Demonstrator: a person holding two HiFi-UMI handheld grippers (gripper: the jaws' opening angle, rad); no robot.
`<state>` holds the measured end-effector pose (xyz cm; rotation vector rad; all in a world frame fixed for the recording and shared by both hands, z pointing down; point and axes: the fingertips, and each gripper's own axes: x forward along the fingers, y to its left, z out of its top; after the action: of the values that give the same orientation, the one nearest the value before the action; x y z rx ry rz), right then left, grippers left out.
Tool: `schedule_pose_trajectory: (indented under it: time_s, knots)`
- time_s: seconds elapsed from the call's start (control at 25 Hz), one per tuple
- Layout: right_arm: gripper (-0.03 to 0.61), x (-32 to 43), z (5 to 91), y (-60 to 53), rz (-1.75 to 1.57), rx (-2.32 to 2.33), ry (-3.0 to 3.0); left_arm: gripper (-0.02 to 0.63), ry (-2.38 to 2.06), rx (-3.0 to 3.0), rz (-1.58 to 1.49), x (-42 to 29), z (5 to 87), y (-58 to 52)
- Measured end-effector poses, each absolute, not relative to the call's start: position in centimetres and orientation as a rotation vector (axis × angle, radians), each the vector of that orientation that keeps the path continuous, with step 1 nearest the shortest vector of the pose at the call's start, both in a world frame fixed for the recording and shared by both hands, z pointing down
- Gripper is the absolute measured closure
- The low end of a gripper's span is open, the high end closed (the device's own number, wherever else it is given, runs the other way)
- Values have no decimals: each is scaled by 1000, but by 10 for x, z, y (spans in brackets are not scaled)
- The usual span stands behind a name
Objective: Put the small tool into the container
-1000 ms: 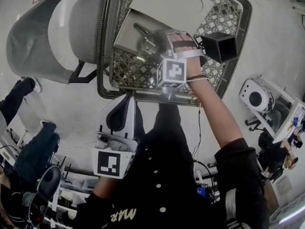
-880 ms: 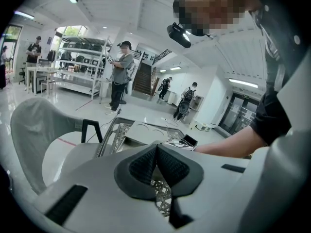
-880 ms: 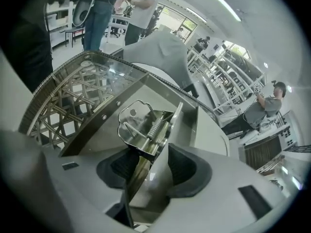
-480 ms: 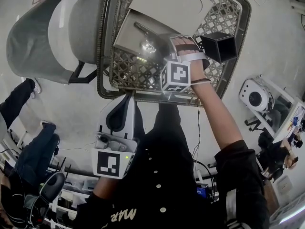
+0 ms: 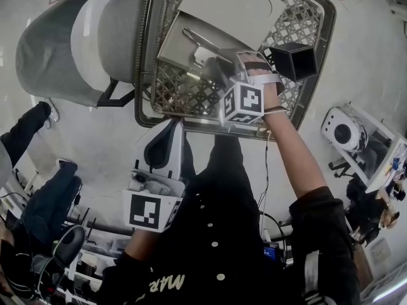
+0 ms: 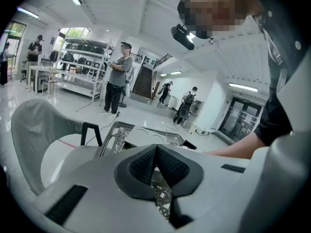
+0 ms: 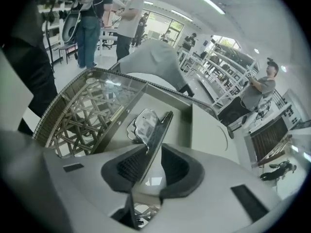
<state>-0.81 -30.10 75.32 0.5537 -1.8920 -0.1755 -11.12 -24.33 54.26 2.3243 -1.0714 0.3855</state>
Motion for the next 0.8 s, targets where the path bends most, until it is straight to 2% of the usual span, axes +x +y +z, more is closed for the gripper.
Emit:
schedule_pose_trajectory:
  time_s: [0.28,0.8]
  knots:
    - [563,4,667,-307,-52,826,-2024,588,-1070,2381,374,-115,505,-252]
    - [565,40,419,-312,137,1510,-2277,588,-1068,2638,411,-120,414,-277]
